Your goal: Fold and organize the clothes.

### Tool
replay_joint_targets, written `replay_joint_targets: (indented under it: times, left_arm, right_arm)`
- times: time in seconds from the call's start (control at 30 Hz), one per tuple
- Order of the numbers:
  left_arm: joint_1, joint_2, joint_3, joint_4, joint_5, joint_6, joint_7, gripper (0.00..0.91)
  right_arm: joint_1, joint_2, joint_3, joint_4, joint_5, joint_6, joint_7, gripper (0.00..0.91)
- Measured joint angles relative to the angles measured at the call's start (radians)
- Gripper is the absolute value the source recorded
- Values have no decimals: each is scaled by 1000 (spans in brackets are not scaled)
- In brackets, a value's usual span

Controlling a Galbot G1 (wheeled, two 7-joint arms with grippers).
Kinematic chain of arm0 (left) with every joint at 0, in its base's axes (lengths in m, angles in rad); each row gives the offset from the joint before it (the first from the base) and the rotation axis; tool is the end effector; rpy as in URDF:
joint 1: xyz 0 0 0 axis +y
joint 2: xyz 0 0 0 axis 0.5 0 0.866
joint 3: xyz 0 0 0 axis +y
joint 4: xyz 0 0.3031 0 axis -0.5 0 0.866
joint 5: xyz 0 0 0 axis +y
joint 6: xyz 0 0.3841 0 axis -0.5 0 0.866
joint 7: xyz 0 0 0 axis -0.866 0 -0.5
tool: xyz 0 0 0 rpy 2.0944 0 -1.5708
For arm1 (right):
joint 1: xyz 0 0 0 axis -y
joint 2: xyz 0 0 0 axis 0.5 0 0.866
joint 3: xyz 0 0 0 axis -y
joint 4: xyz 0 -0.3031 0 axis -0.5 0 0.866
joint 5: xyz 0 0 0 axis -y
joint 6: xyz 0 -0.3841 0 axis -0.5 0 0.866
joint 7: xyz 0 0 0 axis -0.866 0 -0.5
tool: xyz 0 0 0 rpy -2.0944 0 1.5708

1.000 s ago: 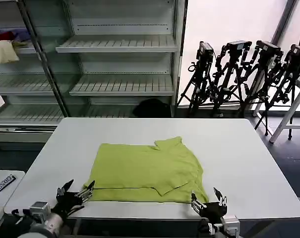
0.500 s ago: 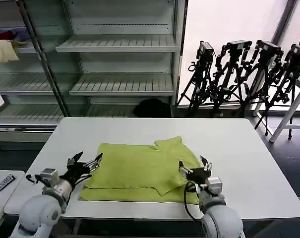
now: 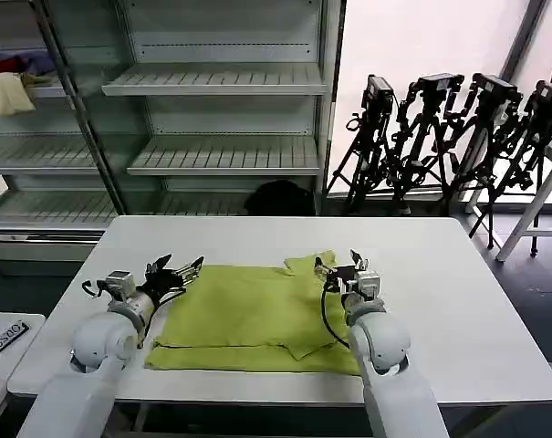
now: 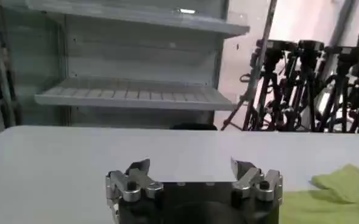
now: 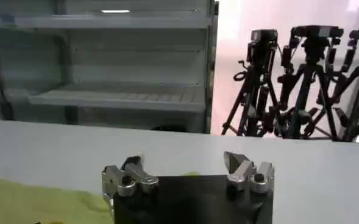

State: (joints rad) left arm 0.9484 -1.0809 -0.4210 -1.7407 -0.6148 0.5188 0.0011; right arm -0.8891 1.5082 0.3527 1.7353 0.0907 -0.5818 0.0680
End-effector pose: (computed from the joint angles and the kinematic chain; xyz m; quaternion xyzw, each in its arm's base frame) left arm 0.3973 0.0779 -0.1901 -0.1045 -0.9805 0.0367 0.1626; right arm 0.4071 0.0493 -0.1819 0.0589 -0.9890 0.0180 0.1348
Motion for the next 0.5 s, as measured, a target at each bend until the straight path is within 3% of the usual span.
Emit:
replay_joint_targets:
  times: [0.5]
  left_arm:
    - [-125, -13, 81, 195, 71, 15, 31, 907]
  right_arm:
    - [92, 31, 23, -184, -39, 2, -7, 907]
